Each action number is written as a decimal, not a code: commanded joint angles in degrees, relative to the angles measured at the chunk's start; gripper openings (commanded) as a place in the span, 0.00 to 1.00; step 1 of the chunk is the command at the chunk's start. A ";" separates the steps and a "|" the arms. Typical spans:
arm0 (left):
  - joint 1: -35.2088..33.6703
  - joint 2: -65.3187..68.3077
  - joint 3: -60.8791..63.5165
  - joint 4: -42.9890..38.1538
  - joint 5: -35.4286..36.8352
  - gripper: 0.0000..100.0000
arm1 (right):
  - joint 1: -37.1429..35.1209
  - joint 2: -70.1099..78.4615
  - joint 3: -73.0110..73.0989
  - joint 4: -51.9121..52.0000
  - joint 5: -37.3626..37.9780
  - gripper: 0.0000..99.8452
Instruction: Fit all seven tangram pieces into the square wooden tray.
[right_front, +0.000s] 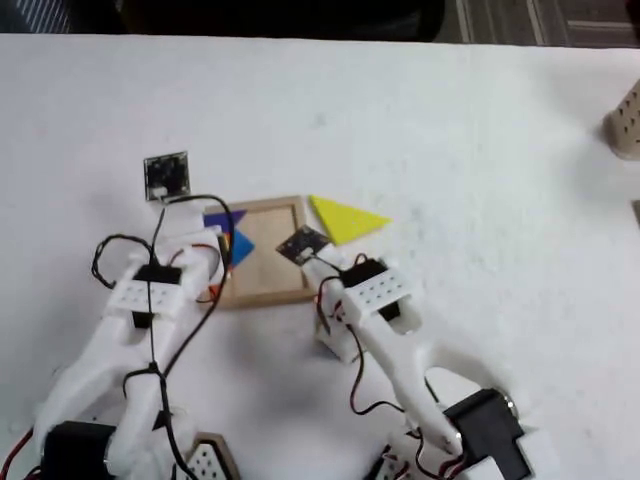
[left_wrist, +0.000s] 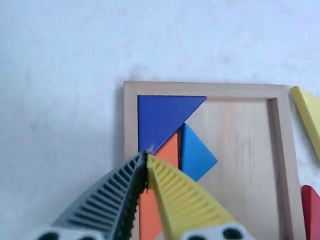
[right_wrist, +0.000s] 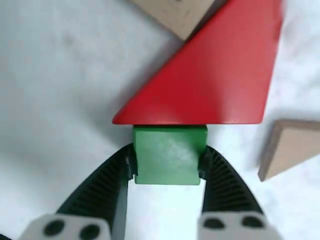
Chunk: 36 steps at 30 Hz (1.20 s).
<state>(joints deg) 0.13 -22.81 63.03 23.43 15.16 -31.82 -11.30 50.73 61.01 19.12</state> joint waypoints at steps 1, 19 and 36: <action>-0.48 0.13 -3.34 -1.67 -0.70 0.02 | -0.57 -0.66 -2.20 2.07 0.62 0.02; -7.16 0.22 -4.92 -4.13 -0.26 0.02 | -0.75 -4.09 -26.90 12.09 0.62 0.02; -8.31 0.22 -5.01 -5.01 -0.26 0.02 | -3.38 16.13 -47.82 3.47 0.70 0.02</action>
<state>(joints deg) -6.64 -22.46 61.27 20.62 15.16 -34.29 1.36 10.46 65.49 19.30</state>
